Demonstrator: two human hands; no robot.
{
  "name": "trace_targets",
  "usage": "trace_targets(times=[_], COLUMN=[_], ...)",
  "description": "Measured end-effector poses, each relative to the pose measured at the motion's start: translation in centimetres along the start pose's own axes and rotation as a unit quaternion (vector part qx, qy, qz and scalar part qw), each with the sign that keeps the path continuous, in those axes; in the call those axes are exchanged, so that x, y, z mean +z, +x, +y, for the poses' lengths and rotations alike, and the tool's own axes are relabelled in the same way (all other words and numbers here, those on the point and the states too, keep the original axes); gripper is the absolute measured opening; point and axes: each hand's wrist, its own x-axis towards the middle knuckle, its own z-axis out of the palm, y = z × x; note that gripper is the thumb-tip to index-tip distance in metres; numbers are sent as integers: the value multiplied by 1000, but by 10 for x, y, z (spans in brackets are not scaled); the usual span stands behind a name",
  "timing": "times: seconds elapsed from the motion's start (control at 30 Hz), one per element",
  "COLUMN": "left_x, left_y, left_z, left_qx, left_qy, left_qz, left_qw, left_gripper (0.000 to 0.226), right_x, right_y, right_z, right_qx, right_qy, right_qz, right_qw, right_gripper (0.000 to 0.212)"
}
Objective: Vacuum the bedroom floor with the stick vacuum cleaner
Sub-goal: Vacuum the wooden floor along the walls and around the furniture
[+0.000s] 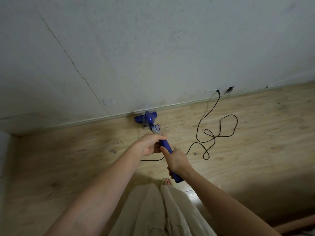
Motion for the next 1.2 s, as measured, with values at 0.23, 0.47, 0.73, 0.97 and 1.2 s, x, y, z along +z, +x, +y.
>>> trace_targets(times=[0.23,0.47,0.73,0.97,1.2], left_x=[-10,-4,10,12,12], left_y=[-23,-29,-12,-23,-30], left_z=[0,-9,-15,-15,-23], left_qx=[-7,-1,8,11,15], left_qy=[28,1,-13,1,-4], left_qz=[-39,-27,42,-3,-25], left_qw=[999,1000,999,1000,1000], left_gripper=[36,22,16,11,18], right_x=[-4,-2,11,-6,-8], right_y=[-33,-29,-6,-25,-32], right_z=[-13,-5,11,6,14], right_qx=[16,16,17,30,18], right_qy=[29,35,32,22,15], right_qz=[-25,-26,-10,-20,-22], right_qw=[999,999,999,999,999], right_gripper=[39,41,46,46,44])
